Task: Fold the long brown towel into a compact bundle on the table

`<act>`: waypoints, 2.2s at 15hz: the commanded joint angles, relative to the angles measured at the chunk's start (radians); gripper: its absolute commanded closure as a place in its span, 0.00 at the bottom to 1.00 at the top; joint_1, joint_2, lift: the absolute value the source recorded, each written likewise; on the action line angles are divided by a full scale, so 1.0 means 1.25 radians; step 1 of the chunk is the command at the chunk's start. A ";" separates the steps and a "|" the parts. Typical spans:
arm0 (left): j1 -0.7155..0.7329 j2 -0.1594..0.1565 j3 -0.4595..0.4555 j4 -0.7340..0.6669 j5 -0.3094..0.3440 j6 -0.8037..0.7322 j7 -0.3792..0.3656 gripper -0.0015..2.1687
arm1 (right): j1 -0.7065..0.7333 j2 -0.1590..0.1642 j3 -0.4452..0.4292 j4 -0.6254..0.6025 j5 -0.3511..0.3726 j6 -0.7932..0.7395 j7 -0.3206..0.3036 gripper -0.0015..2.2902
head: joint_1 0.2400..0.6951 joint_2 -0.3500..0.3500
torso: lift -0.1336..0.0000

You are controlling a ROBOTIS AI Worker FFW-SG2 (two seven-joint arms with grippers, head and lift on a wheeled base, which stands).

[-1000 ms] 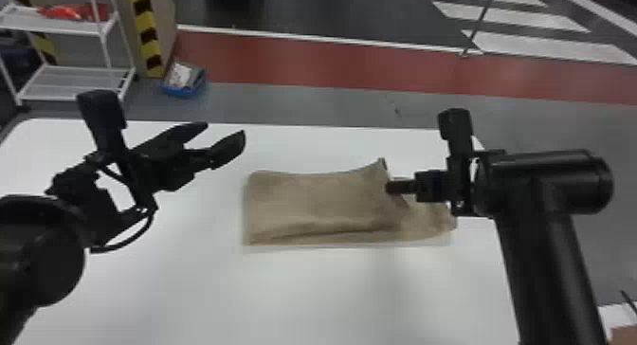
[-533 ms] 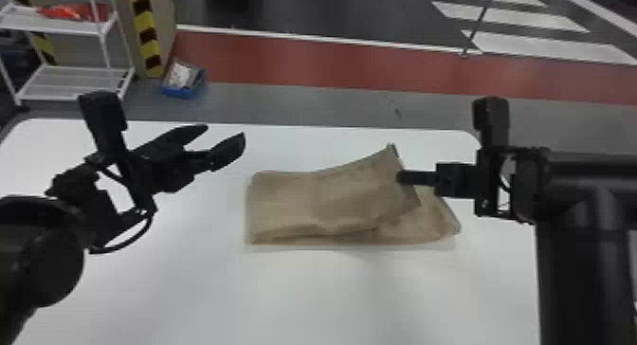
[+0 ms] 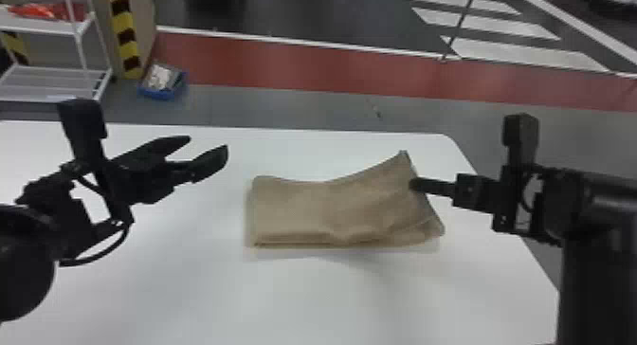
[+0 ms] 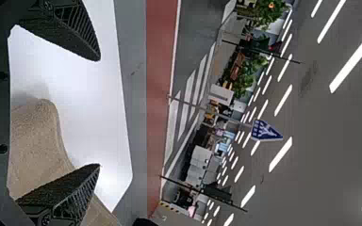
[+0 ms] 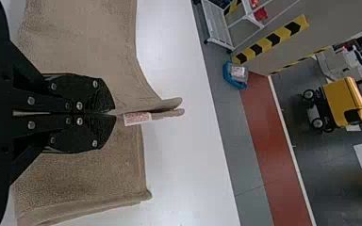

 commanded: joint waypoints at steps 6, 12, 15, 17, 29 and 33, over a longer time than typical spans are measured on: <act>0.002 -0.003 -0.007 0.000 -0.008 0.010 0.003 0.04 | 0.003 -0.022 0.008 0.071 0.009 -0.066 0.002 0.73 | 1.00 0.09 | 0.08; 0.004 -0.001 -0.003 0.000 -0.010 0.013 0.009 0.04 | 0.004 -0.045 -0.071 -0.007 -0.052 -0.054 0.013 0.73 | 0.97 0.10 | 0.08; 0.003 -0.002 -0.004 0.001 -0.014 0.013 0.008 0.04 | 0.019 -0.070 -0.087 0.053 -0.050 -0.063 0.013 0.73 | 0.95 0.07 | 0.08; 0.002 -0.007 -0.009 0.004 -0.022 0.013 0.008 0.04 | 0.017 -0.071 -0.076 0.114 -0.034 -0.088 0.003 0.54 | 0.96 0.04 | 0.08; 0.014 -0.017 -0.058 0.001 -0.027 0.025 0.019 0.04 | 0.117 -0.071 -0.173 0.129 -0.014 -0.247 -0.070 0.03 | 1.00 0.00 | 0.08; 0.014 -0.044 -0.135 0.001 -0.018 0.067 0.075 0.06 | 0.193 -0.067 -0.230 0.128 -0.052 -0.358 -0.069 0.03 | 1.00 0.00 | 0.08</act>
